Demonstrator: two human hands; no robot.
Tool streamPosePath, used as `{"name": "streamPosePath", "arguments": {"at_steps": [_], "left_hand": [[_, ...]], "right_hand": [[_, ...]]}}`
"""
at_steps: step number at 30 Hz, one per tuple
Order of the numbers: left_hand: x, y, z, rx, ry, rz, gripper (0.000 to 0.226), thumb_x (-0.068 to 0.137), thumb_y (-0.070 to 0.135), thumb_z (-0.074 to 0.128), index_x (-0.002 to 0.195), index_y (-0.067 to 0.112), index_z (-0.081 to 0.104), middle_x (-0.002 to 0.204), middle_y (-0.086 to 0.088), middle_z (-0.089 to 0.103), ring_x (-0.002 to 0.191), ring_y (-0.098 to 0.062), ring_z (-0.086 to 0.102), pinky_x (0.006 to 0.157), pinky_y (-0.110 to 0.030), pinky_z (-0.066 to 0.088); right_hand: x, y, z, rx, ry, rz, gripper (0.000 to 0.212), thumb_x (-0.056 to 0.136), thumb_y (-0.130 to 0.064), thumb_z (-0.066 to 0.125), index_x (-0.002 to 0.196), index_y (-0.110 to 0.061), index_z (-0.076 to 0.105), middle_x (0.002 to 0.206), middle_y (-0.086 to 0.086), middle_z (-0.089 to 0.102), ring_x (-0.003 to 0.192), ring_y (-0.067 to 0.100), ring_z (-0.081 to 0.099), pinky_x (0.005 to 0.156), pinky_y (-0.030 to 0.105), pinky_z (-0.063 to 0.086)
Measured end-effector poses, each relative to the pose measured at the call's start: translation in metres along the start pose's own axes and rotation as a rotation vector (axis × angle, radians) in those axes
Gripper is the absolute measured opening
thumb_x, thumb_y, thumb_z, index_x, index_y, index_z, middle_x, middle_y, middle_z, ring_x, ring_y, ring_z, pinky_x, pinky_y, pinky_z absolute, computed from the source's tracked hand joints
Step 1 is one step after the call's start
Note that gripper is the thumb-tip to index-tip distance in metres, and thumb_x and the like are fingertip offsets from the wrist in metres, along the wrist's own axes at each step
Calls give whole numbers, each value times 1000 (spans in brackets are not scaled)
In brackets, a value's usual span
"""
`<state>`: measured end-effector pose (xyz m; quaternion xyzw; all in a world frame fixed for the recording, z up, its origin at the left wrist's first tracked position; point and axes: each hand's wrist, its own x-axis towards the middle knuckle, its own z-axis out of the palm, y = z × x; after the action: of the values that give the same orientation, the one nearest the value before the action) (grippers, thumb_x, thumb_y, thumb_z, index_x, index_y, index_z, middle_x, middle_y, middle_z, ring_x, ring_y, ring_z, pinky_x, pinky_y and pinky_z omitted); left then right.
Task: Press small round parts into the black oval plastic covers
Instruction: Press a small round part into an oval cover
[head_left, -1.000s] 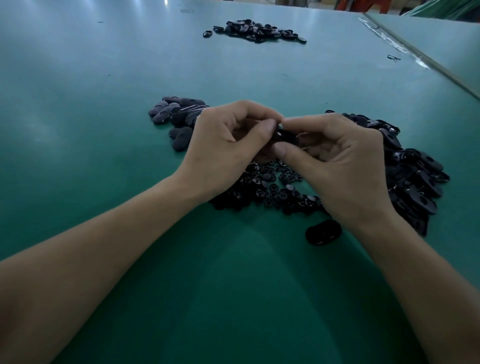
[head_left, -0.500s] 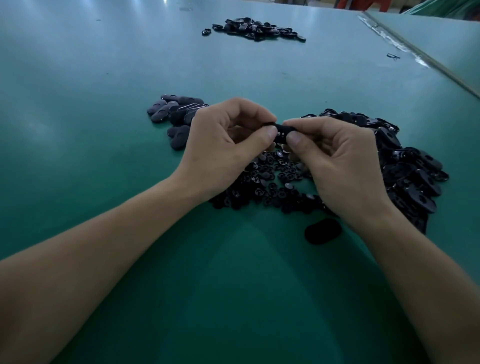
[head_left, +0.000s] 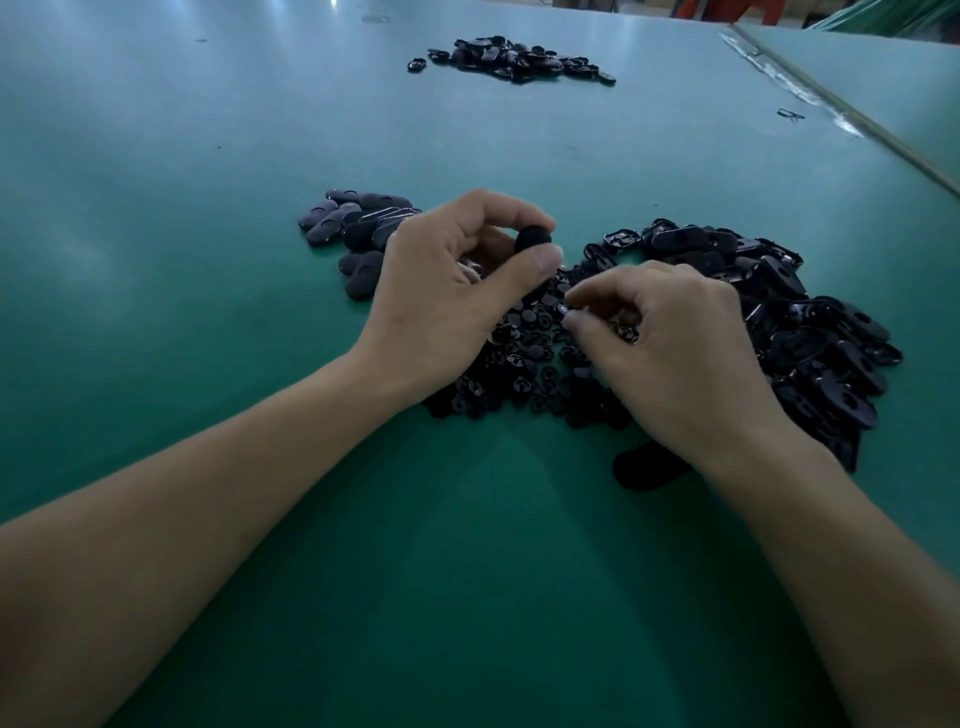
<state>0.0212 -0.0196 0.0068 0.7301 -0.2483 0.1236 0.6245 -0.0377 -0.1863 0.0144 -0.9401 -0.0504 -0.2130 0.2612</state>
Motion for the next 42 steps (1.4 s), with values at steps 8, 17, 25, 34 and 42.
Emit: {"name": "streamPosePath", "arguments": {"at_steps": [8,17,25,34,42], "left_hand": [[3,-4,-2,-79,59,-42,13,85,11,78,89,22,74,71,12,73,63,-5,66,64,-25,56],[5,-6,-3,-108,88,-76,10,84,11,80,85,19,73,70,7,74,61,-8,69,58,-17,52],[6,-10,-2,-141,90,-141,14,84,4,76,93,14,71,78,-1,75,67,-17,74,62,-21,56],[5,-13,-4,-111,69,-154,13,81,8,79,85,16,71,75,-2,75,71,-24,76,65,-30,60],[5,-12,-4,-40,53,-130,17,77,15,80,86,26,70,76,2,73,74,-22,75,76,-38,62]], "right_hand": [[1,0,0,-47,-124,39,12,88,-37,72,92,-27,76,86,-6,61,91,18,57,87,39,49],[2,0,-2,-77,-127,92,21,87,-44,70,98,-27,75,94,-3,63,96,20,59,88,38,50],[1,1,2,-71,-116,56,11,92,-31,67,95,-23,74,89,-4,61,92,20,57,86,37,49],[2,-7,-1,86,72,21,12,97,-18,58,89,-17,67,68,-11,60,66,8,55,60,15,39],[2,-7,-1,147,95,11,17,93,-12,64,102,-18,76,73,-19,62,67,-5,58,67,2,37]]}}
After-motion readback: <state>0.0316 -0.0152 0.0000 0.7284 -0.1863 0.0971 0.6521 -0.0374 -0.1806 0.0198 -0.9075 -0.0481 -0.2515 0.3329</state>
